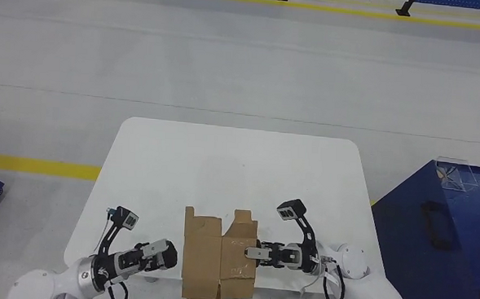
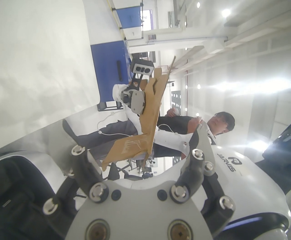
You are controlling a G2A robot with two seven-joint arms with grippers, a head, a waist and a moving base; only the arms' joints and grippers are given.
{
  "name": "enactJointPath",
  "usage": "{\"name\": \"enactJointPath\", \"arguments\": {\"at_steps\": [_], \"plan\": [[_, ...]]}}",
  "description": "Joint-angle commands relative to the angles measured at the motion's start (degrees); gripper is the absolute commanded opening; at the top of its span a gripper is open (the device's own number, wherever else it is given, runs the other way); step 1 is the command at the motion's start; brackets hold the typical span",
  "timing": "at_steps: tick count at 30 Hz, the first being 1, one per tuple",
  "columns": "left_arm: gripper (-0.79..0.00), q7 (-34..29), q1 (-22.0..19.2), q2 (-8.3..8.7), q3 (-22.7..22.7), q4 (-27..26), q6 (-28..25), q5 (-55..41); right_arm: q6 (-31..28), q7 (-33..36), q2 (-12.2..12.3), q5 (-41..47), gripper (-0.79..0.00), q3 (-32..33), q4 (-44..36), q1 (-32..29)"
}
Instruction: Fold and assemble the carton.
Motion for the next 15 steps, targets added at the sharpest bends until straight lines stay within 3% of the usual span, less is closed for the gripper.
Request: {"name": "enactJointPath", "arguments": {"at_steps": [1,2,3,5,6,15], "plan": [[-0.191,0.0,0.0,0.09,0.7,-0.6,-0.3,0.6,0.2,0.2,-0.2,-0.6,-0.785,-0.9,0.4,0.4],[-0.36,0.2,0.1,0.11,0.9,-0.8,-0.8,0.8,0.4,0.4,-0.4,-0.5,-0.785,-1.3,0.7,0.7],[-0.437,0.4,0.3,0.15,1.2,-1.0,-0.9,1.2,0.5,0.5,-0.4,-0.7,-0.785,-1.5,0.9,0.9],[-0.717,0.4,0.4,0.24,1.7,-1.5,-1.2,1.6,0.6,0.6,-0.6,-0.8,-0.785,-1.9,1.3,1.3],[-0.773,-0.3,0.5,0.3,2.1,-1.6,-0.9,1.3,0.7,0.7,-0.7,-0.7,-0.785,-2.0,1.4,1.5],[-0.785,-3.1,0.0,0.88,3.1,-0.8,-0.7,0.0,1.4,1.4,-0.9,-1.1,-0.785,-2.6,2.2,2.3]]}}
